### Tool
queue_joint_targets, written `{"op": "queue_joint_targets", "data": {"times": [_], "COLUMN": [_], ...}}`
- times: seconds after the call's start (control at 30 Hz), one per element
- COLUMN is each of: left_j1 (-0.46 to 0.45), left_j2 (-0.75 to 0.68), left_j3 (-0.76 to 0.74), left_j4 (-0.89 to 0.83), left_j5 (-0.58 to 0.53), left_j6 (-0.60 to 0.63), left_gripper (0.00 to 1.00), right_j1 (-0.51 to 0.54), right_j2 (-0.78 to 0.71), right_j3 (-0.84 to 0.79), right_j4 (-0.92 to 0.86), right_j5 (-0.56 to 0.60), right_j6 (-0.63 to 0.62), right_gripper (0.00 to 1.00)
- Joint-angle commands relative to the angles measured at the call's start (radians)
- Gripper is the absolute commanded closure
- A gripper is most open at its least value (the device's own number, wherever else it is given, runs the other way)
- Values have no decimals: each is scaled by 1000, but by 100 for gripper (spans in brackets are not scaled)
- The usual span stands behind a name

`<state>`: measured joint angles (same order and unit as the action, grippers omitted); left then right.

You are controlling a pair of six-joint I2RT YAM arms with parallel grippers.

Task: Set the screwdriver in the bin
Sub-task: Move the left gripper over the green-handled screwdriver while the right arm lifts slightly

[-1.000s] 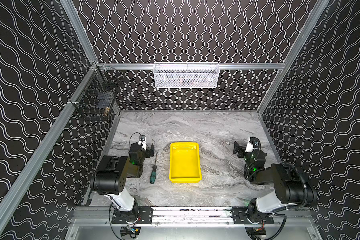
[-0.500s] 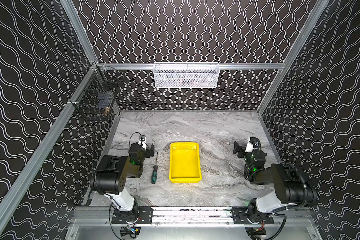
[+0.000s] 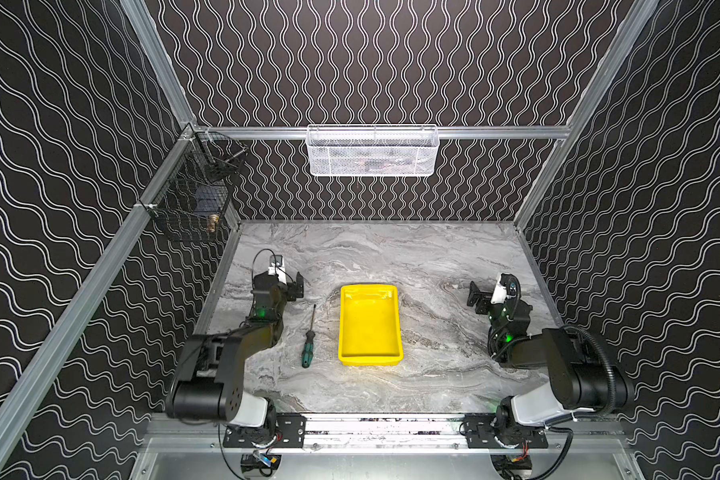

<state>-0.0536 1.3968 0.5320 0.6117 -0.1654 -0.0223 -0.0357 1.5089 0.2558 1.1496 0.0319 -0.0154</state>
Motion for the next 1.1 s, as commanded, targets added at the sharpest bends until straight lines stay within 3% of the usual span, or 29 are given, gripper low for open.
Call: {"op": "queue_joint_targets", "data": {"times": [0.0, 0.1, 0.17, 0.27, 0.47, 0.63, 0.77, 0.87, 1.07], "left_j1": [0, 0, 0, -1, -2, -9, -52, -84, -183], "left_j2": [-83, -147, -176, -191, -197, -195, -242, -287, -248], "left_j3": [81, 179, 244, 324, 424, 420, 387, 344, 342], "left_j4": [-335, -562, -713, -854, -1180, -1387, -1498, -1498, -1538], "left_j5": [-73, -99, -92, -26, 79, 151, 96, 127, 54], "left_j6": [-149, -269, -366, -389, -418, -385, -407, -438, -482], "left_gripper": [1, 1, 1, 1, 1, 1, 1, 1, 1], "right_j1": [23, 23, 25, 25, 25, 25, 25, 25, 25], "right_j2": [-81, -207, -275, -366, -398, -400, -386, -384, -383], "right_j3": [12, 178, 234, 310, 522, 578, 593, 584, 565], "right_j4": [-66, -518, -626, -760, -1086, -1180, -1222, -1222, -1210], "right_j5": [128, 138, 89, 43, -62, -181, -228, -239, -249], "right_j6": [10, 114, 149, 186, 183, 218, 221, 221, 223], "right_gripper": [1, 1, 1, 1, 1, 1, 1, 1, 1]}}
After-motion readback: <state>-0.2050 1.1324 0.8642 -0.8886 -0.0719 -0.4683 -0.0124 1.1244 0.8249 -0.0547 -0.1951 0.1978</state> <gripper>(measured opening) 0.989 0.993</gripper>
